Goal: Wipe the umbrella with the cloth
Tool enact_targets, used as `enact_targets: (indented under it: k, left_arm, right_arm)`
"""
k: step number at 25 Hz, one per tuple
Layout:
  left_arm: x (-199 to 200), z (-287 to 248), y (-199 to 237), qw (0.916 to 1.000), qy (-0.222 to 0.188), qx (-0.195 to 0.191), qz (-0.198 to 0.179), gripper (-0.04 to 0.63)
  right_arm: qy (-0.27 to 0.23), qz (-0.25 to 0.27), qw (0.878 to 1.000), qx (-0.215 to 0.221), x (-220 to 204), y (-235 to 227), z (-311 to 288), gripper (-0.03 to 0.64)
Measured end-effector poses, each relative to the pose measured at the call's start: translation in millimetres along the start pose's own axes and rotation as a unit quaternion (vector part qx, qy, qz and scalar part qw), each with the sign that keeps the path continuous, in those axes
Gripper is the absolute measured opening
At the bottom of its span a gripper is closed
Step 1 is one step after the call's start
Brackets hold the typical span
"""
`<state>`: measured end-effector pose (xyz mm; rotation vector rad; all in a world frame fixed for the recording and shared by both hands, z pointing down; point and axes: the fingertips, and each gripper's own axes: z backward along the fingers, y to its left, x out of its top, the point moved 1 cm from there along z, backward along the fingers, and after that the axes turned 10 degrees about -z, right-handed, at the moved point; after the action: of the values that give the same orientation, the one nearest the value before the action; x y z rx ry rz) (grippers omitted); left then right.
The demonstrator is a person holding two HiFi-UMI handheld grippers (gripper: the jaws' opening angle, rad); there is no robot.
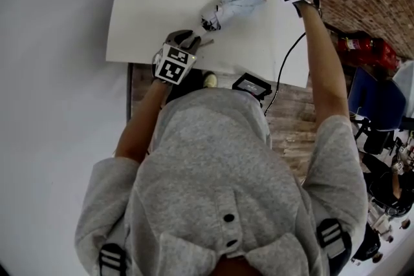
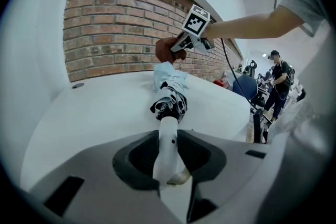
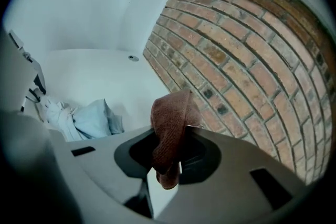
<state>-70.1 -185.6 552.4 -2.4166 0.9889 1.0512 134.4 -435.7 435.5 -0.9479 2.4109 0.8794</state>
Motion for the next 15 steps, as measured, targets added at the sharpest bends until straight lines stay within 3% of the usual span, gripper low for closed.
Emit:
enact_targets:
  k: [6,11,15]
  left_arm:
    - [-1.2,0.5,-0.2,1.0,0.0,-0.001,0.004,0.115]
    - [0.2,0.5,0.4,1.0,-0.001,0.002,0.006,0.115]
    - [-1.7,-0.2,1.2,1.0,-0.003,0.005,0.007,0.115]
  right_arm:
    - [0.009,-0.031,0.997,0.067,8.6,53.5,-19.4,0.083]
    - [0.014,-0.078,0.987,0.138,13.1,98.7,-24.5,0.083]
    - [0.02,-0.094,0.984,0.148,14.9,110.4,-27.1,0.083]
